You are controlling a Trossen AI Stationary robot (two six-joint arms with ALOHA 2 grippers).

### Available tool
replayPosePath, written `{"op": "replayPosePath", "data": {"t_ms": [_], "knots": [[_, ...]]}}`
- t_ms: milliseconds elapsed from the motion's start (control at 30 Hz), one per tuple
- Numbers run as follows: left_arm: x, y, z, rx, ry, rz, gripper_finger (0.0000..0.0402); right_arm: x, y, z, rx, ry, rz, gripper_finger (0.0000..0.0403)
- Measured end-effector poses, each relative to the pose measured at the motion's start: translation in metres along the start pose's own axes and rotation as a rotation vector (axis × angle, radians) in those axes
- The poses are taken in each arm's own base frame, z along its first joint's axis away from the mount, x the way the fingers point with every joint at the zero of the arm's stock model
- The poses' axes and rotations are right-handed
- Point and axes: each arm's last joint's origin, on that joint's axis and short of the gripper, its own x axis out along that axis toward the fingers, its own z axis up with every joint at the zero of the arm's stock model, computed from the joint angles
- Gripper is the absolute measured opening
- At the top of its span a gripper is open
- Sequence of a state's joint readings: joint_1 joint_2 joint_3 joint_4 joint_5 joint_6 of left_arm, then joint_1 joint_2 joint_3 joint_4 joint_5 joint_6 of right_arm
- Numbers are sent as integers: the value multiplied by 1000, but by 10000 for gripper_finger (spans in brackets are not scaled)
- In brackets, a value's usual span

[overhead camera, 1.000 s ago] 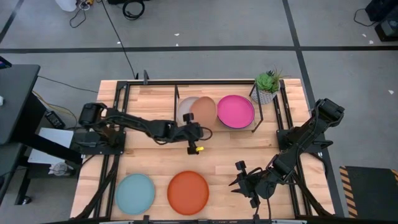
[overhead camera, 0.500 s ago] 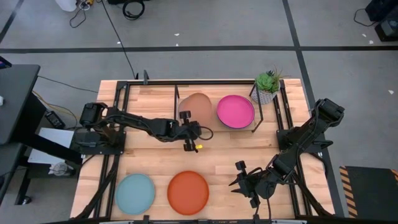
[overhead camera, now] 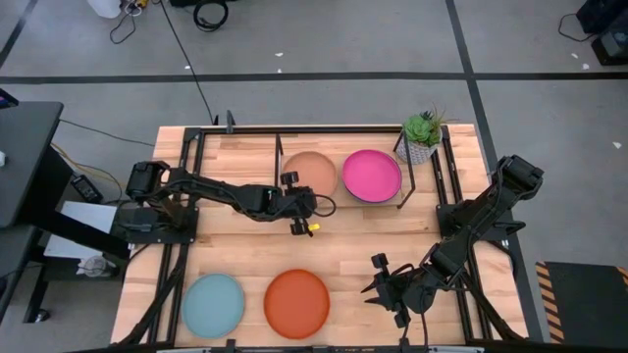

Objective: Place and stack plates onto a shelf
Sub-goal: Stack the light blue plate on top of the brown plate on the shelf

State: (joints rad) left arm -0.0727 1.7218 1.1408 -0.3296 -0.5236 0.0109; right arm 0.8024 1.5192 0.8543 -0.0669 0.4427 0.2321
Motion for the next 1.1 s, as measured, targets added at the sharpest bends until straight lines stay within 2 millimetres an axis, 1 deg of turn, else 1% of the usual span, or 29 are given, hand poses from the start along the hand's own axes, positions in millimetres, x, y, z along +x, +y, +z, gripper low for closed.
{"op": "replayPosePath", "data": {"t_ms": [300,367,467,633,700,800,1100], "knots": [[0,0,1,-31,-7,-4,116,0,0,0,0,0,0,119],[-1,-2,1,-49,-8,-38,116,0,0,0,0,0,0,119],[-3,-8,1,-86,-6,-156,116,0,0,0,0,0,0,119],[-12,-28,1,-166,23,-458,116,0,1,0,3,7,25,119],[-18,-37,0,-192,40,-545,116,0,1,0,4,7,26,119],[-28,-52,-1,-216,61,-618,116,0,1,0,4,7,25,119],[-62,-98,-9,-177,75,-747,116,0,1,0,-1,7,25,119]]}}
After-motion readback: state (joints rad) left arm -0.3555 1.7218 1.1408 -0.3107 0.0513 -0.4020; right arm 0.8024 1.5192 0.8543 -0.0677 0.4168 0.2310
